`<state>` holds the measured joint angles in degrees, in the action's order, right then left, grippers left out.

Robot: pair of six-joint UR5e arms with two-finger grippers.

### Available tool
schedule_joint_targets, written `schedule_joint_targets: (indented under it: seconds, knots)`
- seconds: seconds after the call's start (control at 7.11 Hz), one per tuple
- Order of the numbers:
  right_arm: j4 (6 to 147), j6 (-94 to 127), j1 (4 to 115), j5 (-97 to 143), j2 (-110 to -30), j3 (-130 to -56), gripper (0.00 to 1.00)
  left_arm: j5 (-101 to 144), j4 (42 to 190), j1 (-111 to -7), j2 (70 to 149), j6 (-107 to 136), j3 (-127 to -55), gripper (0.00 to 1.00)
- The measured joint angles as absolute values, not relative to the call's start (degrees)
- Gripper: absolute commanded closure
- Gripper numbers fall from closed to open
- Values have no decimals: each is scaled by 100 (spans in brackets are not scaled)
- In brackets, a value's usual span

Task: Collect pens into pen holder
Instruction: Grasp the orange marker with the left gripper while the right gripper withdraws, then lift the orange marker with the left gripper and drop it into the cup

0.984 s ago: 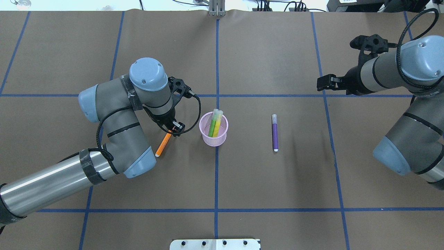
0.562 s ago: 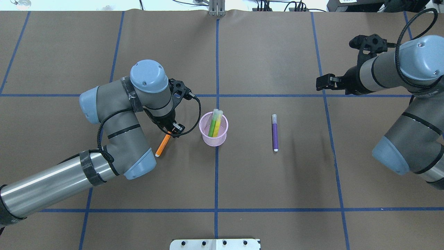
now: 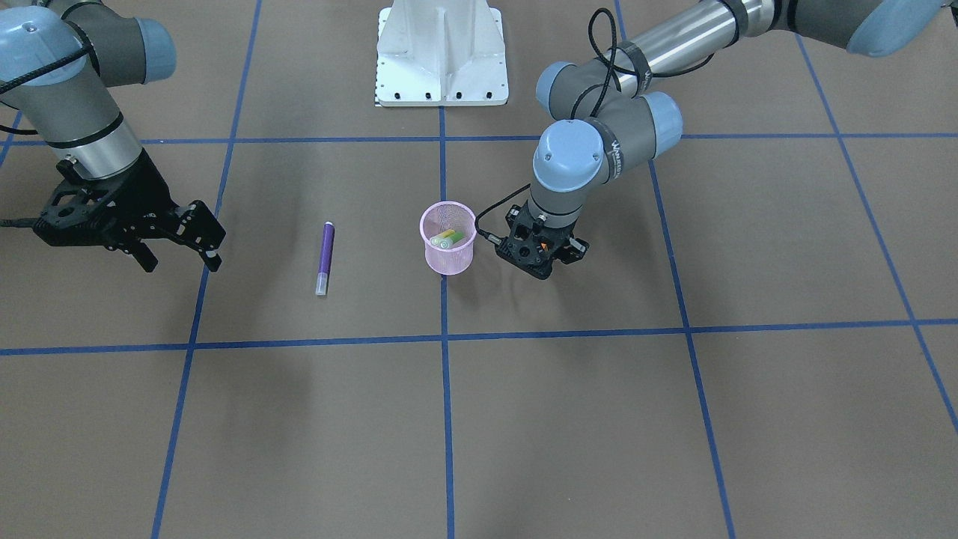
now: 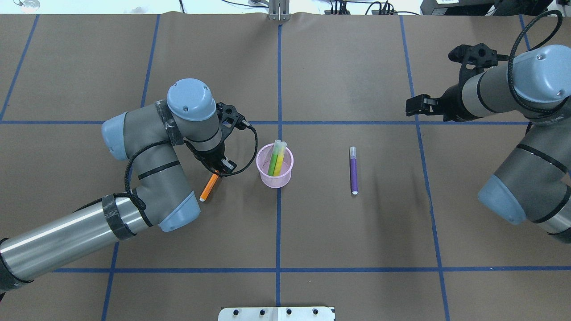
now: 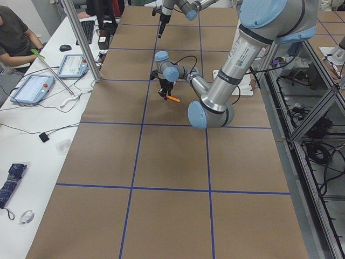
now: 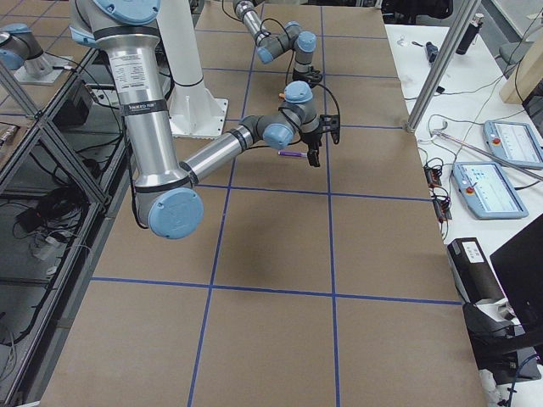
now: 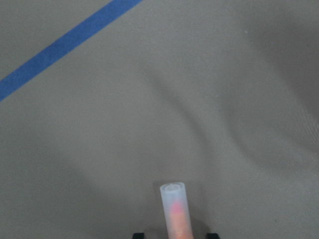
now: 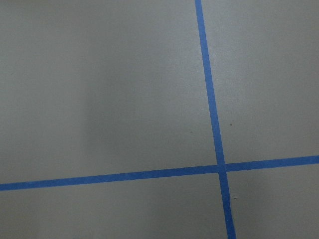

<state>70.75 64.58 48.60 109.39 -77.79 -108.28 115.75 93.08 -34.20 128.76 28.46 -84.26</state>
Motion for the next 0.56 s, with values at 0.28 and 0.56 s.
schedule_joint_targets:
  seconds: [0.28, 0.56]
  knots:
    - [7075, 6457, 4860, 10938, -7781, -10820, 0, 11586, 9302, -3417, 12869, 2834, -8428, 100]
    - [7073, 6454, 4860, 10941, -7774, -10829, 0, 11649, 9275, -3519, 12889, 2842, -8636, 100]
